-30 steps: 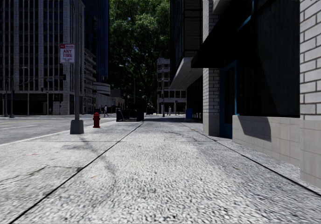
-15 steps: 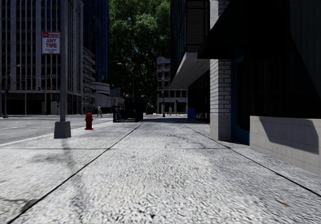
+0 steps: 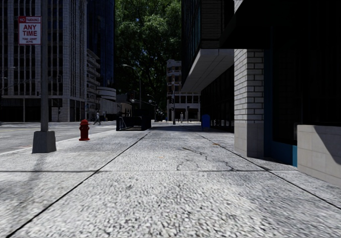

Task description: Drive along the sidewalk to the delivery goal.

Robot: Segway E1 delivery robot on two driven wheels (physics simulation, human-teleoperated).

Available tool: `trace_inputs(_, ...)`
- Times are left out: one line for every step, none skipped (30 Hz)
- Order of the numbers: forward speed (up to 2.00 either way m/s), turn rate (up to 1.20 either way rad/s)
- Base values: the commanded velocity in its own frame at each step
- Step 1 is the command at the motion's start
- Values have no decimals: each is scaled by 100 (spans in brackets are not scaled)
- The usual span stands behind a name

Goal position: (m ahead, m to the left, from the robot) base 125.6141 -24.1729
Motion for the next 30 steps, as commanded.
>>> trace_inputs(197, 0)
trace_inputs(197, 0)
trace_inputs(197, 0)
trace_inputs(198, 0)
trace_inputs(198, 0)
trace_inputs(198, 0)
trace_inputs(198, 0)
trace_inputs(198, 0)
trace_inputs(198, 0)
trace_inputs(198, 0)
trace_inputs(198, 0)
trace_inputs(198, 0)
trace_inputs(198, 0)
trace_inputs(198, 0)
trace_inputs(198, 0)
trace_inputs(198, 0)
trace_inputs(198, 0)
trace_inputs(198, 0)
trace_inputs(198, 0)
trace_inputs(198, 0)
trace_inputs(198, 0)
trace_inputs(198, 0)
trace_inputs(198, 0)
trace_inputs(198, 0)
trace_inputs(198, 0)
trace_inputs(198, 0)
trace_inputs(198, 0)
trace_inputs(198, 0)
trace_inputs(198, 0)
trace_inputs(198, 0)
